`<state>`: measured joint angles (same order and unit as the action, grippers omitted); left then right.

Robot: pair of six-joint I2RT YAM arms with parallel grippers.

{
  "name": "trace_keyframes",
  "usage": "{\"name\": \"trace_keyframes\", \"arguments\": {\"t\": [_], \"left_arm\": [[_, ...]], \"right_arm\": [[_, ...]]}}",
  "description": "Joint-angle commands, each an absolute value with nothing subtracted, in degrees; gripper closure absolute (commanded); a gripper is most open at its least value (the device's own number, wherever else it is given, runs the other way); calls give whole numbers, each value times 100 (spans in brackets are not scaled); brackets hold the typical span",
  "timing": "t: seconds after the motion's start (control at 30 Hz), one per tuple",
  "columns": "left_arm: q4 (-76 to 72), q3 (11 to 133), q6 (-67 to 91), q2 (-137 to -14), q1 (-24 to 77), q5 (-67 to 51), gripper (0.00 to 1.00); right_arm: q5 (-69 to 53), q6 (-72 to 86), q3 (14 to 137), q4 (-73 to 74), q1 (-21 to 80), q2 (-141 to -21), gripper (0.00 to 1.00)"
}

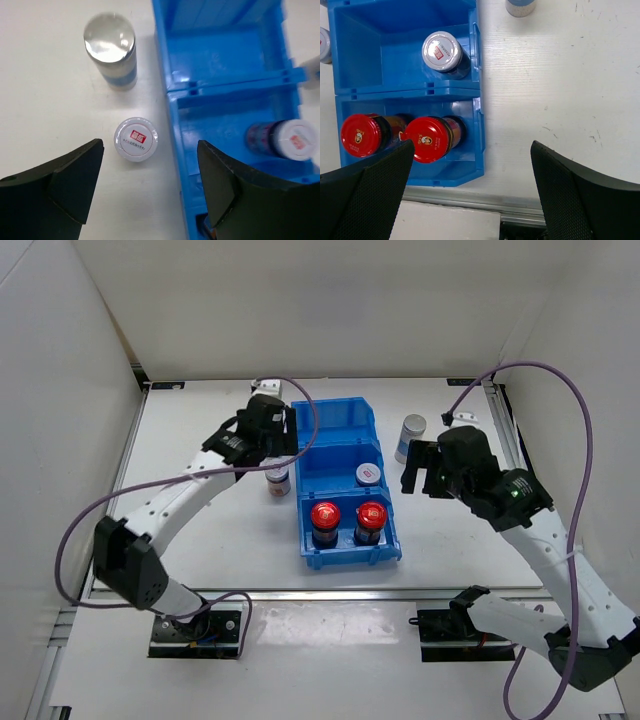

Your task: Organize the condiment bottles

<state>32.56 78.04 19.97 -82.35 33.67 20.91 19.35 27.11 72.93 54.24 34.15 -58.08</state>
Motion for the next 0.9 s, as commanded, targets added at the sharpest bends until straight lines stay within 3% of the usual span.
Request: {"name": "trace_keyframes", "arguments": {"t": [0.0,0.63,0.87], "left_arm": [[3463,7621,2443,-8507,3200,1819,14],[3182,7400,2716,-9694,2689,1170,12],[3059,7286,2716,-9817,2689,932,23]], "right_arm": [[2048,2637,7234,5520,3410,-5573,0],[2153,2531,7014,5862,3410,-5115,0],[2153,2479,7014,5862,3410,-5168,0]]}}
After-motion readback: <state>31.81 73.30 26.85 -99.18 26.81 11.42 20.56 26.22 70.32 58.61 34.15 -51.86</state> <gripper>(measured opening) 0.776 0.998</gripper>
